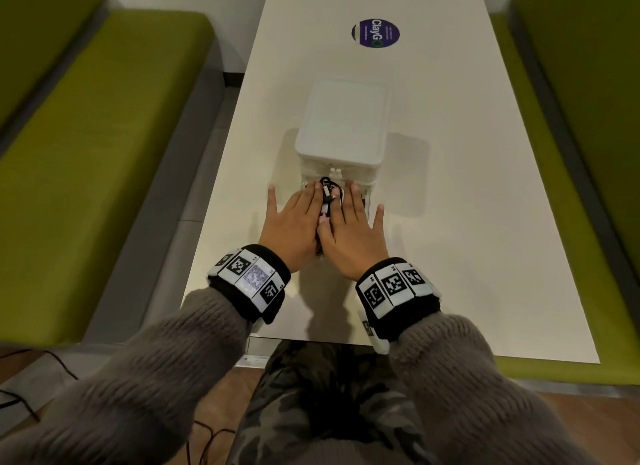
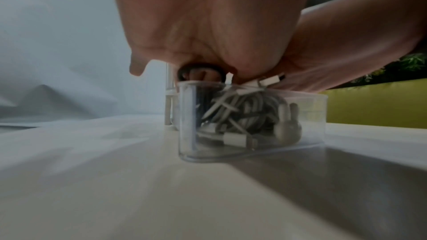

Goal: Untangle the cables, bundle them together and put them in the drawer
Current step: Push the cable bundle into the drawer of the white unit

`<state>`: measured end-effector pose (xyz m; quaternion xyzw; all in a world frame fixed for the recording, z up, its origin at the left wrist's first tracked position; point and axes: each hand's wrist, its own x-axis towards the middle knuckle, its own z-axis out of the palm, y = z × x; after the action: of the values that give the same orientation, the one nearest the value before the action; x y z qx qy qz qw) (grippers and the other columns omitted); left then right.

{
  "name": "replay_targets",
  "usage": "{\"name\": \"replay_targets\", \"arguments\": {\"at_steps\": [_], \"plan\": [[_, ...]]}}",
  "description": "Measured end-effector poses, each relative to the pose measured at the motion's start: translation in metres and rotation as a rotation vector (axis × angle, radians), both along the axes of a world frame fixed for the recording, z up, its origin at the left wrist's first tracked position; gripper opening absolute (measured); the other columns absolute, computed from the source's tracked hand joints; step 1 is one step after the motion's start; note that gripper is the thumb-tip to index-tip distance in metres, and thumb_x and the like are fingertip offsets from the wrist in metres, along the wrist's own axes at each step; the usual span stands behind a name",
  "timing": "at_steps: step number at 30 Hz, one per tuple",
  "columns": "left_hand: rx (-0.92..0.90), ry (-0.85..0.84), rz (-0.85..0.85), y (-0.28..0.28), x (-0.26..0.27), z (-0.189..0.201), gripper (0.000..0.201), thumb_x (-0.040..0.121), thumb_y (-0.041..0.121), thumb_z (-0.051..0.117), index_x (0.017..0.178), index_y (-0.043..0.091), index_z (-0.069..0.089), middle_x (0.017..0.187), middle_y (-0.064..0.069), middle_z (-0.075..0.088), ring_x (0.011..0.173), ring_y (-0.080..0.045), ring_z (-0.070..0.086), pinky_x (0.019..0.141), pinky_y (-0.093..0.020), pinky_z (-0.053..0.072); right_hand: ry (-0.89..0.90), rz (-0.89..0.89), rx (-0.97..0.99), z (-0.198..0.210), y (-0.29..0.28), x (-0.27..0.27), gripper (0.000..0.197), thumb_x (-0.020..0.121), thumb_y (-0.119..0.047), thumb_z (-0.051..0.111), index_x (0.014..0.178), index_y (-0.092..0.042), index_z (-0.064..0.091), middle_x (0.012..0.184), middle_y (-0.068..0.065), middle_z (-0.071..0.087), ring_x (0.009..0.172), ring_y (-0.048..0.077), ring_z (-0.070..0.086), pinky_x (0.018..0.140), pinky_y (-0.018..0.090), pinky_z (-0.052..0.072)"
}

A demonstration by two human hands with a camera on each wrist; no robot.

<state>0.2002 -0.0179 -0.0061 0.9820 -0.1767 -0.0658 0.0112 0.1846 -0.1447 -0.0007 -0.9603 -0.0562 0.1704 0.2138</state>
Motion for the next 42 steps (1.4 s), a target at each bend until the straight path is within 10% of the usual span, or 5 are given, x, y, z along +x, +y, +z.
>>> {"name": "replay_targets", "arguments": {"at_steps": [12,24,30,34,42], "plan": [[-0.308,0.256,0.042,0.0,-0.001,0.007,0.058,0.101,0.033,0.018,0.144,0.034,-0.02,0.156,0.006,-0.021,0.144,-0.01,-0.012,0.111,-0.056,-0.008,0.022,0.018,0.183,-0.005,-0.01,-0.002,0.061,0.103,-0.037,0.018,0.146,-0.027,-0.024,0.158,-0.005,-0.023,0.145,0.011,-0.019,0.117,0.048,-0.008],[-0.204,0.395,0.059,-0.003,0.01,0.01,0.062,0.1,0.03,0.026,0.148,0.019,-0.012,0.157,-0.001,-0.018,0.144,-0.015,-0.016,0.116,-0.054,0.0,0.054,0.049,0.037,0.004,-0.012,-0.002,0.057,0.102,-0.036,0.014,0.15,-0.026,-0.015,0.159,-0.004,-0.02,0.146,0.011,-0.017,0.117,0.053,-0.008],[-0.488,0.654,-0.039,0.022,0.017,0.039,0.069,0.097,0.012,0.032,0.146,0.016,-0.016,0.156,-0.002,-0.017,0.143,-0.01,-0.012,0.116,-0.025,-0.005,0.036,0.052,-0.086,0.0,-0.005,-0.004,0.058,0.102,-0.042,0.013,0.15,-0.026,-0.016,0.159,-0.001,-0.021,0.147,0.015,-0.017,0.116,0.059,-0.003],[-0.177,0.575,-0.134,0.033,0.018,0.029,0.063,0.1,0.035,0.025,0.145,0.022,-0.017,0.152,0.007,-0.026,0.143,-0.01,-0.016,0.116,-0.053,-0.002,0.024,0.068,-0.097,-0.004,-0.005,-0.004,0.058,0.103,-0.041,0.014,0.15,-0.026,-0.017,0.159,-0.002,-0.022,0.147,0.016,-0.017,0.116,0.059,-0.002],[-0.085,0.495,-0.086,0.024,0.009,0.02,0.069,0.097,0.049,0.023,0.144,0.025,-0.023,0.151,0.01,-0.03,0.14,-0.004,-0.023,0.114,-0.053,-0.006,0.165,0.111,0.081,0.004,-0.018,0.006,0.071,0.099,-0.049,0.028,0.149,-0.03,-0.019,0.157,-0.005,-0.027,0.144,0.012,-0.023,0.118,0.054,-0.001]]}}
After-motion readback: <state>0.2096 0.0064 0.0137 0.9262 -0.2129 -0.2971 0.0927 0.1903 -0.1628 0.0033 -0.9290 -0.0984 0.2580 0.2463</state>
